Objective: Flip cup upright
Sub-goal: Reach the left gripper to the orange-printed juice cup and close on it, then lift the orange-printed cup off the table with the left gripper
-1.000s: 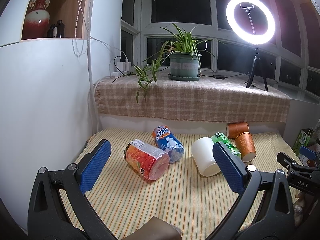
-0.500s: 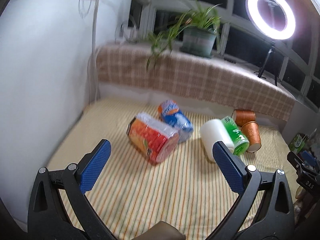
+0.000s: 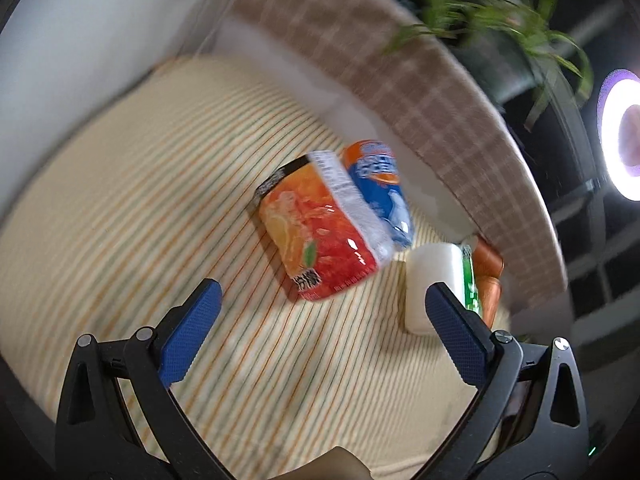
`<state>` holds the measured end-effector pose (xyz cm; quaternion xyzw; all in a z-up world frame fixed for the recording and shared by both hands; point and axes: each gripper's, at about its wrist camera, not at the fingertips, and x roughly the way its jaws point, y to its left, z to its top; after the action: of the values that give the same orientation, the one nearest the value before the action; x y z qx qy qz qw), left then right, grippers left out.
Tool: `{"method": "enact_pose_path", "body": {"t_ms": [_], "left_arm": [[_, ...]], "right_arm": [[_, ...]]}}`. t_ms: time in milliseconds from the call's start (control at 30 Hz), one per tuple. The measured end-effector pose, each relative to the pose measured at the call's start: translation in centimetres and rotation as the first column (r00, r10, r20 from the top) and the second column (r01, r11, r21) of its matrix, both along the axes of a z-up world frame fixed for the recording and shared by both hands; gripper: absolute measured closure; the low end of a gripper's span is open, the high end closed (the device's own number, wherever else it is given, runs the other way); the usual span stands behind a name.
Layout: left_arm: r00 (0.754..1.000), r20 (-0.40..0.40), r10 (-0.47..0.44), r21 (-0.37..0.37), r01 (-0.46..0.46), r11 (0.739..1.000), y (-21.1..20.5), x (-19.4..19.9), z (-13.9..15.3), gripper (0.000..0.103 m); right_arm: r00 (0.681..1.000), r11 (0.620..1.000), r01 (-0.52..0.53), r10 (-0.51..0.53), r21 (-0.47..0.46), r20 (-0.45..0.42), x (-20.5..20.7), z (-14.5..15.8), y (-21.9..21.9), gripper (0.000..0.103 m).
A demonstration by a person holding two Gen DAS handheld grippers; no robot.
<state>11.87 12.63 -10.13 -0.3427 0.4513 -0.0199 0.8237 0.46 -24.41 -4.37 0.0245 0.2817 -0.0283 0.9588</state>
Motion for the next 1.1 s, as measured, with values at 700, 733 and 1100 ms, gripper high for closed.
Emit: {"method": "enact_pose_path", "body": {"t_ms": [700, 733, 1100], "left_arm": [[0.978, -0.169, 0.119, -0.257, -0.161, 0.953, 1.7, 6.6, -5.7, 0.001], [0.978, -0.173, 0.119, -0.256, -0.162, 0.953, 1.6, 6.7, -6.0, 0.001], [0.983, -0.167, 0.079, -0.298, -0.127, 0.946, 1.3, 7.3, -6.5, 0.017]], "right_arm": [[1.0, 1.0, 0.017, -0.017, 0.007, -0.018, 0.2, -0.8, -1.0, 0.0], [1.0, 1.0, 0.018, -0.018, 0.006, -0.018, 0.2, -0.8, -1.1, 0.0], [0.999, 0.999, 0.032, -0.031, 0.01, -0.024, 0.0, -1.0, -1.5, 0.0]]}}
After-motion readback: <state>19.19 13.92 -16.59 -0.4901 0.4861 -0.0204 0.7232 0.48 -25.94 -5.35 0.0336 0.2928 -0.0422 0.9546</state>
